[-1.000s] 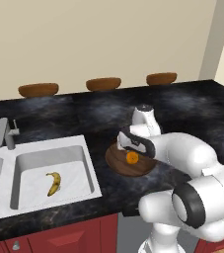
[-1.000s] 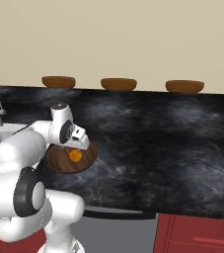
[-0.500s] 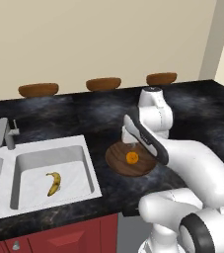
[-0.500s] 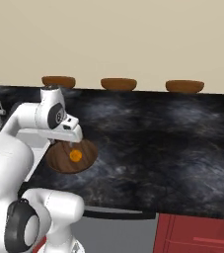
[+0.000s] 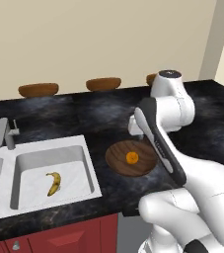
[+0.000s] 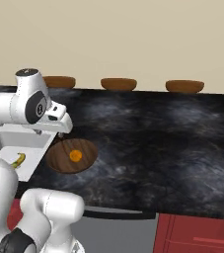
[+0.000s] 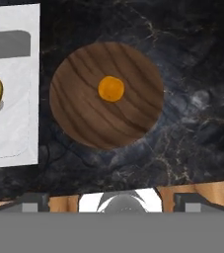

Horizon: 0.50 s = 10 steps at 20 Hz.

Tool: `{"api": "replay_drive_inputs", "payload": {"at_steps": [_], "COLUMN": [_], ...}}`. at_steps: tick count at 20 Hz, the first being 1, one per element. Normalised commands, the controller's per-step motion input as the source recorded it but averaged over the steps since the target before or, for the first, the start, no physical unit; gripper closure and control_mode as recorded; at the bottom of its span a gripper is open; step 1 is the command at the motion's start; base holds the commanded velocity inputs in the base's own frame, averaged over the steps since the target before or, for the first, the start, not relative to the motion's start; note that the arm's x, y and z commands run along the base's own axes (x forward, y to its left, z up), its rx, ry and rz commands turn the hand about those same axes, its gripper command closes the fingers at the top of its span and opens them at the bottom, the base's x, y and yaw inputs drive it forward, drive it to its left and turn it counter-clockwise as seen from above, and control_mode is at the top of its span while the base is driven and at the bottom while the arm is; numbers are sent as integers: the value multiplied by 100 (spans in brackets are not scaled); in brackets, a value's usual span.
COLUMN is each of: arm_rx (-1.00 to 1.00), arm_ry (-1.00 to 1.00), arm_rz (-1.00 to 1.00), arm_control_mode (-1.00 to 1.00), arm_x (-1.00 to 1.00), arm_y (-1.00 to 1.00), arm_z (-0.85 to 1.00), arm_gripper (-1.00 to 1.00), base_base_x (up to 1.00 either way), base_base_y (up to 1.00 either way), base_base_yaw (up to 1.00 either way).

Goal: Pick the oranges from the cabinet and place them in one bowl. Pick the banana from the sink and place it in the other bowl.

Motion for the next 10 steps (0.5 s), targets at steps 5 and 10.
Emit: {"api": "replay_drive_inputs", "payload": {"at_steps": [5, 10], "arm_rx": [-2, 0], "arm_ry": [-20, 0], "arm_rz": [0, 0], "arm_control_mode": [-100, -100], "arm_x": [-75, -6], "arm_y": [0, 0], "arm_z": [35, 0], "arm_gripper": [-100, -100], "base_base_x": [0, 0], "base_base_y": [0, 0], "base_base_yaw": [0, 0]}}
